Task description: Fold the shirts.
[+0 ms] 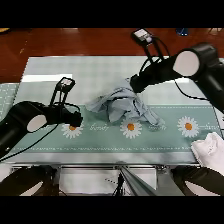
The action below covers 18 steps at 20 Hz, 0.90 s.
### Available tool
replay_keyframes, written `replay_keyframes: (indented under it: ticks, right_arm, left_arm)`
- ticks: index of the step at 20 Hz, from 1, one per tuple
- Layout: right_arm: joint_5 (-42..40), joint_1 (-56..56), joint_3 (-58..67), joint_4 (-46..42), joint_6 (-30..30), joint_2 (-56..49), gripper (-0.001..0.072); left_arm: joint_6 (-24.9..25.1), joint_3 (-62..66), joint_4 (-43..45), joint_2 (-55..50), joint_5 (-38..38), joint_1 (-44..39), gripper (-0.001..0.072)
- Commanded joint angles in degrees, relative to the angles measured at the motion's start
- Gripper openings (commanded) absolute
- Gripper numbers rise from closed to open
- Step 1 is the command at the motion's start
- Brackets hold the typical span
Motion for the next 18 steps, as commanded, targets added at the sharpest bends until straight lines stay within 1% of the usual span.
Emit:
replay_keyframes:
  ticks: [1,2,3,5,6,8,10,13,16,18]
  right_arm:
    - [6.2,-6.2,0.0,-9.8,0.7,6.3,0.0502]
    - [7.5,-10.6,0.0,-9.0,0.7,7.6,0.0502]
    - [8.2,-15.5,0.0,-7.1,0.7,8.8,0.0502]
    - [8.3,-25.1,0.0,-0.9,0.3,10.0,0.0502]
    - [8.6,-29.5,0.0,2.7,-0.7,10.1,0.0502]
    - [8.9,-37.1,-0.9,9.1,-2.5,10.1,0.0502]
    - [9.1,-42.9,-2.8,13.2,-3.8,10.1,0.0502]
    - [10.2,-48.0,-6.2,16.9,-6.1,10.1,0.0502]
    - [9.9,-48.9,-8.9,17.0,-6.7,10.1,0.0502]
    - [9.4,-48.9,-10.6,17.0,-6.9,10.1,0.0502]
  left_arm:
    - [-2.9,-0.5,-1.6,-3.7,3.3,6.7,0.0513]
    - [-2.4,-0.5,-4.7,-4.3,3.4,11.6,0.0504]
    - [1.0,-0.5,-10.3,-4.9,3.4,16.7,0.0496]
    - [13.2,-0.5,-29.1,-7.0,2.9,27.3,0.0496]
    - [17.5,-0.5,-38.2,-8.7,2.3,31.6,0.0496]
    - [22.3,-0.5,-49.5,-12.7,1.3,36.3,0.0498]
    - [24.6,-0.5,-53.3,-17.3,0.6,36.7,0.0516]
    - [28.2,-0.4,-58.8,-24.4,0.7,35.3,0.0516]
    - [31.6,0.2,-64.3,-30.0,0.8,34.5,0.0515]
    - [32.0,1.1,-66.4,-33.0,0.8,33.4,0.0514]
